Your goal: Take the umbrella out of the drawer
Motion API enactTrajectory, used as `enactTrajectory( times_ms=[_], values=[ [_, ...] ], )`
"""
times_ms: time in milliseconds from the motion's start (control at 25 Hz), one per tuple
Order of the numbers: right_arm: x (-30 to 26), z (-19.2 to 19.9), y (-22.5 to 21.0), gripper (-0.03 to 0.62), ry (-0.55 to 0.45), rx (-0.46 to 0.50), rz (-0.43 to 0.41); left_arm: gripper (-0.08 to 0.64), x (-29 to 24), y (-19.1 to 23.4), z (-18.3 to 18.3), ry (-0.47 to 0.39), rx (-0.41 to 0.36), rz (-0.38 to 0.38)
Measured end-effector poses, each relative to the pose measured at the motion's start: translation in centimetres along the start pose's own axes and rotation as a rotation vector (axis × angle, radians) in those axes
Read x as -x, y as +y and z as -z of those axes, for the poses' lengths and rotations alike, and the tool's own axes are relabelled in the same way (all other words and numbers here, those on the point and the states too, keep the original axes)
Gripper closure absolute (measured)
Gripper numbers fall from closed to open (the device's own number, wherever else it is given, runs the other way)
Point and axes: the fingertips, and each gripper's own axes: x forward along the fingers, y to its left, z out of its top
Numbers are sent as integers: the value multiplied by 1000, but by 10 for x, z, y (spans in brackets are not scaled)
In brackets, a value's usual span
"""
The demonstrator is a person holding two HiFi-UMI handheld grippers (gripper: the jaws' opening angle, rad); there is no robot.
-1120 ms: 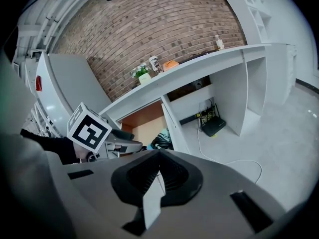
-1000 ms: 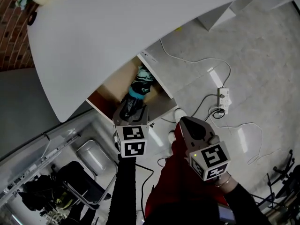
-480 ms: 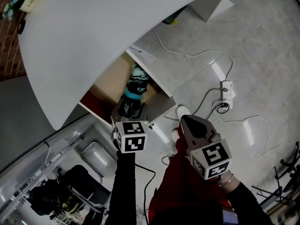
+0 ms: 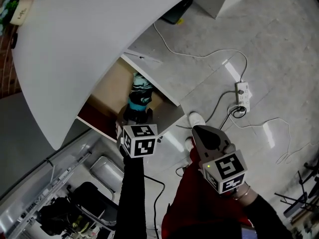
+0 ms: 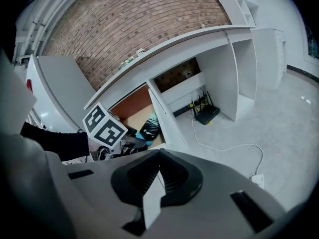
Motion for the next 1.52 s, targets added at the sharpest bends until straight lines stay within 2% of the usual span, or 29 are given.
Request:
enactTrajectory(
  times_ms=[400,760,1240,1520],
  values=[
    [-10,13,-10,594,23,-16,-1,253,-26,8,-1,31,-9,-28],
    [-20,17,-12,594,42,-20,-1,253,-39,11,0,60,-66,-28],
    [-25,24,-16,594,65,-28,3,249,-53,11,-1,74,-102,-35],
    [-25,28,-16,594,75,-30,6,238,-64,10,0,120,-138,-59]
  ],
)
